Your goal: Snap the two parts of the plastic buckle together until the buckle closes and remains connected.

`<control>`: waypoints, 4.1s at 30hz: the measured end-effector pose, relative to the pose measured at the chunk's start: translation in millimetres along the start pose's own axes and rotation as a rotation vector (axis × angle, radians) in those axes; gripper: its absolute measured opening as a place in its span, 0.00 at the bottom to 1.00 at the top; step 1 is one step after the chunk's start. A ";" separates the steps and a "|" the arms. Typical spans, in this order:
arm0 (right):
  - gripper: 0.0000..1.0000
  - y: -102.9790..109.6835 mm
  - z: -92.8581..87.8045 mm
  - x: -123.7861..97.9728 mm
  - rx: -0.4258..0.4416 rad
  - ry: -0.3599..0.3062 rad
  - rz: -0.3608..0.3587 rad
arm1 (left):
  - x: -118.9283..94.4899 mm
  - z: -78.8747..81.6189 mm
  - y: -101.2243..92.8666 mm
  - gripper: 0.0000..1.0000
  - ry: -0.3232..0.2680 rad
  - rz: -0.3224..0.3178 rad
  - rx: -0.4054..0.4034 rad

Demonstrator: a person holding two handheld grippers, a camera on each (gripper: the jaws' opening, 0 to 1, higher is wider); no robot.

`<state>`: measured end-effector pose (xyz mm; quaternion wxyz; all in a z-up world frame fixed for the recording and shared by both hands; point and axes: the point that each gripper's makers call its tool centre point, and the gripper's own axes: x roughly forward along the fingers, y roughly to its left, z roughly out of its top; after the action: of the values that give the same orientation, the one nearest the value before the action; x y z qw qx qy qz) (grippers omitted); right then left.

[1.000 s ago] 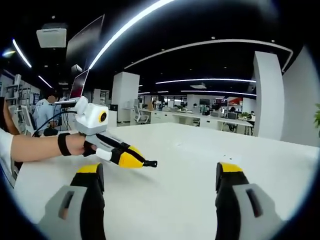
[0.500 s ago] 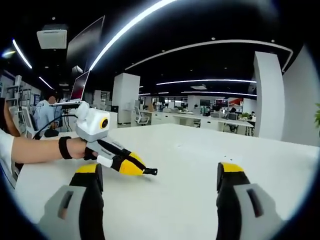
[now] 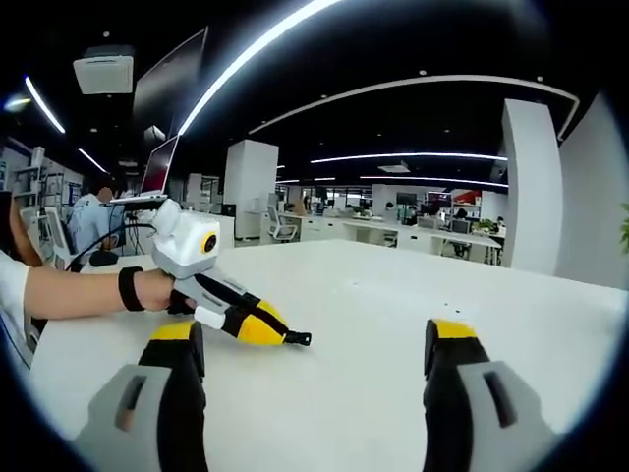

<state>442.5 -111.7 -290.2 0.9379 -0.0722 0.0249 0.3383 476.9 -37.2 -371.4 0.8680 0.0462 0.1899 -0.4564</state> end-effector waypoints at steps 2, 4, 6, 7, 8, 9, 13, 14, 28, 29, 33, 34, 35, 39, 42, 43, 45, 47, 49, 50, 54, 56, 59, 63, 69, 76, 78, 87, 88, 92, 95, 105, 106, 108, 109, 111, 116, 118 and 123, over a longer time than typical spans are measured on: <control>0.92 2.4 1.1 -2.2 -0.001 -0.005 -0.001 | 0.7 -3.5 0.9 0.11 0.013 0.005 0.009; 0.92 4.2 1.2 -3.2 -0.001 -0.008 -0.001 | 1.1 -5.9 2.2 0.11 0.025 0.009 0.023; 0.92 5.0 0.0 -2.9 0.000 -0.002 0.002 | 1.1 -5.3 3.5 0.11 0.024 0.012 0.025; 0.92 5.6 -0.5 -3.2 -0.001 0.001 0.005 | 1.1 -5.1 3.4 0.11 0.023 0.010 0.025; 0.92 6.0 -0.7 -3.6 0.000 0.003 0.003 | 1.1 -5.4 4.3 0.11 0.024 0.015 0.028; 0.92 6.3 -0.4 -4.1 -0.001 0.001 0.002 | 1.4 -6.6 4.9 0.11 0.029 0.018 0.032; 0.92 4.5 1.7 -5.6 -0.004 -0.009 -0.008 | 0.3 -5.8 6.8 0.11 0.028 0.018 0.032; 0.92 4.5 1.6 -5.3 -0.003 -0.009 -0.007 | 0.1 -5.6 7.1 0.11 0.027 0.019 0.032; 0.92 0.1 0.2 -1.0 0.004 0.001 0.002 | -3.0 -6.1 3.5 0.11 0.017 -0.006 0.041; 0.92 -0.5 0.2 -0.7 0.004 0.001 0.002 | -3.2 -6.2 3.4 0.11 0.017 -0.007 0.041; 0.92 0.0 -0.8 2.2 0.006 0.004 0.006 | -4.9 -7.6 4.0 0.11 0.015 -0.010 0.043; 0.92 0.5 -1.2 2.4 0.005 0.006 0.007 | -5.3 -8.0 3.8 0.12 0.015 -0.012 0.044; 0.92 0.6 -1.4 2.5 0.006 0.007 0.009 | -5.7 -8.5 2.8 0.13 0.015 -0.018 0.045; 0.93 1.2 -4.3 3.9 0.005 0.016 0.013 | -7.4 -10.4 -1.5 0.18 0.015 -0.031 0.056; 0.93 0.6 -4.4 4.0 0.004 0.016 0.012 | -8.6 -11.3 -2.9 0.22 0.013 -0.036 0.060; 0.92 0.2 -3.9 4.0 0.004 0.013 0.011 | -8.7 -11.4 -2.5 0.23 0.012 -0.033 0.058; 0.92 2.1 -3.6 2.9 0.002 0.011 0.010 | -9.9 -10.5 -2.6 0.26 0.001 -0.034 0.062; 0.92 2.3 -4.0 2.7 0.002 0.014 0.009 | -11.2 -8.5 -1.3 0.32 -0.013 -0.024 0.069; 0.92 2.9 -4.3 2.6 0.001 0.015 0.011 | -11.2 -6.6 1.9 0.44 -0.030 -0.008 0.087; 0.92 3.0 -4.4 2.7 0.001 0.016 0.011 | -11.1 -6.2 4.1 0.50 -0.033 0.005 0.095; 0.92 3.7 -4.8 2.8 0.001 0.016 0.010 | -10.9 -4.1 9.1 0.74 -0.046 0.032 0.092; 0.92 3.6 -4.7 2.6 0.001 0.014 0.009 | -11.0 -1.6 12.2 0.86 -0.060 0.047 0.066; 0.93 5.0 -5.2 2.1 0.002 0.016 0.009 | -11.3 -0.8 16.0 0.99 -0.065 0.065 0.037; 0.93 7.2 -6.4 1.2 0.001 0.018 0.010 | -17.4 2.0 16.7 1.00 -0.076 0.058 0.026; 0.94 7.6 -7.7 1.2 0.002 0.023 0.009 | -18.5 1.9 11.4 1.00 -0.069 0.029 0.040; 0.97 5.4 -7.2 1.2 0.017 0.019 0.001 | -21.1 3.4 8.3 1.00 -0.053 0.030 0.055; 1.00 5.2 -5.6 0.4 0.039 0.010 0.002 | -21.6 5.5 6.2 1.00 -0.056 0.026 0.049; 0.99 7.0 -13.3 -4.2 0.149 0.054 0.015 | -42.7 31.8 -1.1 0.99 -0.122 0.046 0.081; 0.99 5.0 -10.6 -5.6 0.156 0.042 0.015 | -46.2 35.4 -3.5 0.99 -0.138 0.040 0.073; 0.98 -0.9 -5.6 -11.5 0.138 0.035 -0.011 | -59.6 44.1 -7.8 0.98 -0.179 0.054 0.090; 0.98 0.1 0.8 -15.9 0.150 0.016 -0.008 | -71.5 47.5 -8.7 0.95 -0.184 0.074 0.121; 0.99 3.8 6.3 -21.4 0.144 0.027 0.001 | -103.3 38.3 -2.1 0.97 -0.170 0.124 0.102; 0.99 5.3 7.6 -22.9 0.143 0.028 0.002 | -108.0 38.6 -3.5 0.96 -0.172 0.125 0.109; 0.99 6.4 11.2 -26.7 0.138 0.020 -0.007 | -115.0 49.0 -4.7 0.93 -0.229 0.137 0.105; 0.98 7.8 11.9 -29.2 0.134 0.020 -0.008 | -119.4 51.7 -4.3 0.93 -0.238 0.139 0.098; 0.98 12.7 12.4 -34.5 0.127 0.016 -0.002 | -125.3 54.3 -2.6 0.94 -0.242 0.150 0.105; 0.98 13.4 10.4 -39.6 0.114 0.015 -0.017 | -136.9 48.3 -6.6 0.99 -0.244 0.190 0.124; 0.98 9.9 9.4 -41.5 0.111 0.024 -0.028 | -140.3 45.1 -9.6 0.99 -0.246 0.190 0.133; 0.98 18.4 2.9 -54.5 0.085 0.031 -0.043 | -147.3 30.7 -22.3 0.99 -0.218 0.196 0.137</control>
<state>388.8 -131.7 -284.3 0.9467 -0.0378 0.0524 0.3157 392.3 56.3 -286.2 0.9186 0.0741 0.0577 -0.3837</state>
